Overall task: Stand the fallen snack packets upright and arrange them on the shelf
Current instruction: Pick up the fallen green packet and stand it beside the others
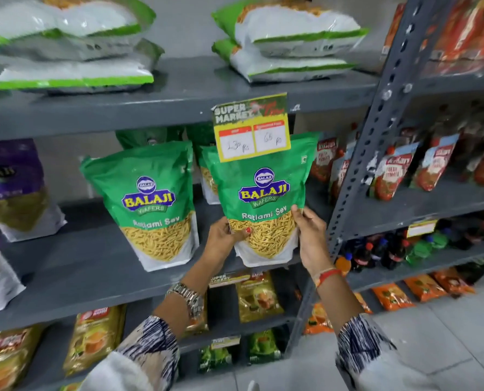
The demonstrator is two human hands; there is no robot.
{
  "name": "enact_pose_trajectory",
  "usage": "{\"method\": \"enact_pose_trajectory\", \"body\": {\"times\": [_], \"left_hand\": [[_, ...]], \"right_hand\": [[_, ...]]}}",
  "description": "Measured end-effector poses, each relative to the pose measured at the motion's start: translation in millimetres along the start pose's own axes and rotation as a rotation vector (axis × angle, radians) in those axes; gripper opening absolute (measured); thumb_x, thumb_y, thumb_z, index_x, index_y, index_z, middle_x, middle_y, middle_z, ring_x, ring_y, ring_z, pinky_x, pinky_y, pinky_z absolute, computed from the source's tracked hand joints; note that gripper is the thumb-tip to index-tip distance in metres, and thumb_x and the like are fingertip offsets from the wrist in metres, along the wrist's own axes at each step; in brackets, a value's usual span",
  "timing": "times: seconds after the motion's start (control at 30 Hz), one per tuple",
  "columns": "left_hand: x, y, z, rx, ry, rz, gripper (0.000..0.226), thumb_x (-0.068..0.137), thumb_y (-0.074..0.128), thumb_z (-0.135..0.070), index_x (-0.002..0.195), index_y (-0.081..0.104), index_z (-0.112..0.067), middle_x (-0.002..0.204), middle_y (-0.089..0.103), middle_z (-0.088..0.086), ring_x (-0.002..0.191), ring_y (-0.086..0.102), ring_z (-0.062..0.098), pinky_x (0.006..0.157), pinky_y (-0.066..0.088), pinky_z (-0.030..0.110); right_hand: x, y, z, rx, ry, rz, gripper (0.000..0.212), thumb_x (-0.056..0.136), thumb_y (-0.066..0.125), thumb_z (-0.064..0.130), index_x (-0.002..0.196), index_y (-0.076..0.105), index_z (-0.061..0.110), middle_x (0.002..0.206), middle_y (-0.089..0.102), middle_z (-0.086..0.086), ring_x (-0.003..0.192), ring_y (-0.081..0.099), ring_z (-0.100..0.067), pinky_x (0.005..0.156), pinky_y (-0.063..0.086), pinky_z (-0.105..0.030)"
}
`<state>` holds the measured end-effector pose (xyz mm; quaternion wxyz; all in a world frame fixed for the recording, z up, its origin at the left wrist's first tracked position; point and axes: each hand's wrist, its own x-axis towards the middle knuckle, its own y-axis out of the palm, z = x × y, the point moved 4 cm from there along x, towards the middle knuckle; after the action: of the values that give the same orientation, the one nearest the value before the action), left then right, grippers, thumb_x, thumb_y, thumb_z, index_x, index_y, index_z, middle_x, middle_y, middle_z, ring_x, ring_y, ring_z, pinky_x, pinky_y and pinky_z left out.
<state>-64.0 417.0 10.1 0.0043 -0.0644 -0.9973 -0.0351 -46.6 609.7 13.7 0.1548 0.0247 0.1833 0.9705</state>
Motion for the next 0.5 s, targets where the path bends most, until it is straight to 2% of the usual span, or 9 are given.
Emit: {"method": "enact_pose_trajectory", "body": {"times": [0.03, 0.13, 0.17, 0.27, 0.33, 0.37, 0.4, 0.5], "left_hand": [[7.3, 1.6, -0.4, 0.002, 0.010, -0.015, 0.039, 0.074, 0.066, 0.009, 0.112, 0.058, 0.003, 0.119, 0.063, 0.021, 0.090, 0.067, 0.012, 0.089, 0.054, 0.032], [25.0, -0.1, 3.5, 0.017, 0.033, -0.061, 0.040, 0.074, 0.065, 0.011, 0.113, 0.057, 0.006, 0.118, 0.062, 0.020, 0.086, 0.067, 0.009, 0.080, 0.056, 0.022], [29.0, -2.9, 7.2, 0.029, 0.029, -0.074, 0.041, 0.074, 0.065, 0.011, 0.113, 0.057, 0.006, 0.118, 0.062, 0.022, 0.085, 0.066, 0.009, 0.078, 0.056, 0.020], [36.2, -12.3, 19.6, 0.053, -0.014, -0.100, 0.041, 0.075, 0.065, 0.009, 0.115, 0.057, 0.005, 0.120, 0.062, 0.023, 0.080, 0.068, 0.002, 0.074, 0.055, 0.016], [38.3, -14.6, 21.9, 0.046, -0.036, -0.104, 0.042, 0.076, 0.064, 0.009, 0.117, 0.055, 0.003, 0.119, 0.062, 0.018, 0.080, 0.067, -0.002, 0.072, 0.054, 0.014], [38.4, -14.5, 21.4, 0.039, -0.044, -0.097, 0.043, 0.076, 0.063, 0.009, 0.118, 0.054, 0.003, 0.117, 0.062, 0.015, 0.082, 0.067, 0.000, 0.072, 0.054, 0.014], [37.6, -13.6, 21.0, 0.030, -0.056, -0.081, 0.046, 0.076, 0.064, 0.009, 0.120, 0.052, 0.002, 0.115, 0.063, 0.012, 0.087, 0.066, 0.002, 0.073, 0.054, 0.014], [34.9, -7.2, 22.1, 0.024, -0.097, -0.013, 0.055, 0.073, 0.068, 0.009, 0.121, 0.047, -0.007, 0.108, 0.065, 0.000, 0.094, 0.064, 0.006, 0.073, 0.053, 0.014]], "right_hand": [[11.8, 0.0, -1.6, -0.018, -0.019, 0.017, 0.012, 0.087, 0.065, 0.018, 0.095, 0.068, 0.010, 0.082, 0.078, 0.007, 0.083, 0.072, -0.004, 0.077, 0.056, -0.021], [41.5, -3.5, -17.4, -0.012, 0.005, 0.019, 0.082, 0.059, 0.084, 0.051, 0.119, 0.061, -0.001, 0.118, 0.070, -0.014, 0.116, 0.063, -0.027, 0.105, 0.045, -0.046], [47.8, -3.5, -25.7, -0.020, 0.012, 0.046, 0.091, 0.055, 0.085, 0.055, 0.123, 0.059, -0.001, 0.124, 0.066, -0.018, 0.121, 0.059, -0.031, 0.108, 0.042, -0.049], [49.9, 5.4, -37.3, -0.062, 0.082, 0.146, 0.082, 0.061, 0.081, 0.054, 0.121, 0.061, 0.002, 0.124, 0.067, -0.014, 0.122, 0.059, -0.028, 0.108, 0.043, -0.044], [49.2, 8.6, -33.1, -0.096, 0.105, 0.184, 0.053, 0.076, 0.072, 0.044, 0.115, 0.064, 0.009, 0.109, 0.075, 0.000, 0.107, 0.067, -0.015, 0.093, 0.053, -0.031], [51.3, 8.9, -34.8, -0.115, 0.104, 0.214, 0.036, 0.084, 0.065, 0.035, 0.112, 0.064, 0.013, 0.101, 0.077, 0.006, 0.099, 0.070, -0.009, 0.083, 0.054, -0.024], [53.1, 8.9, -36.6, -0.129, 0.104, 0.240, 0.028, 0.088, 0.059, 0.029, 0.113, 0.062, 0.015, 0.099, 0.077, 0.009, 0.095, 0.070, -0.005, 0.079, 0.054, -0.020], [52.4, 5.4, -43.8, -0.196, 0.105, 0.325, 0.045, 0.083, 0.065, 0.018, 0.126, 0.053, 0.016, 0.114, 0.070, 0.008, 0.108, 0.065, -0.005, 0.090, 0.052, -0.022]]}}
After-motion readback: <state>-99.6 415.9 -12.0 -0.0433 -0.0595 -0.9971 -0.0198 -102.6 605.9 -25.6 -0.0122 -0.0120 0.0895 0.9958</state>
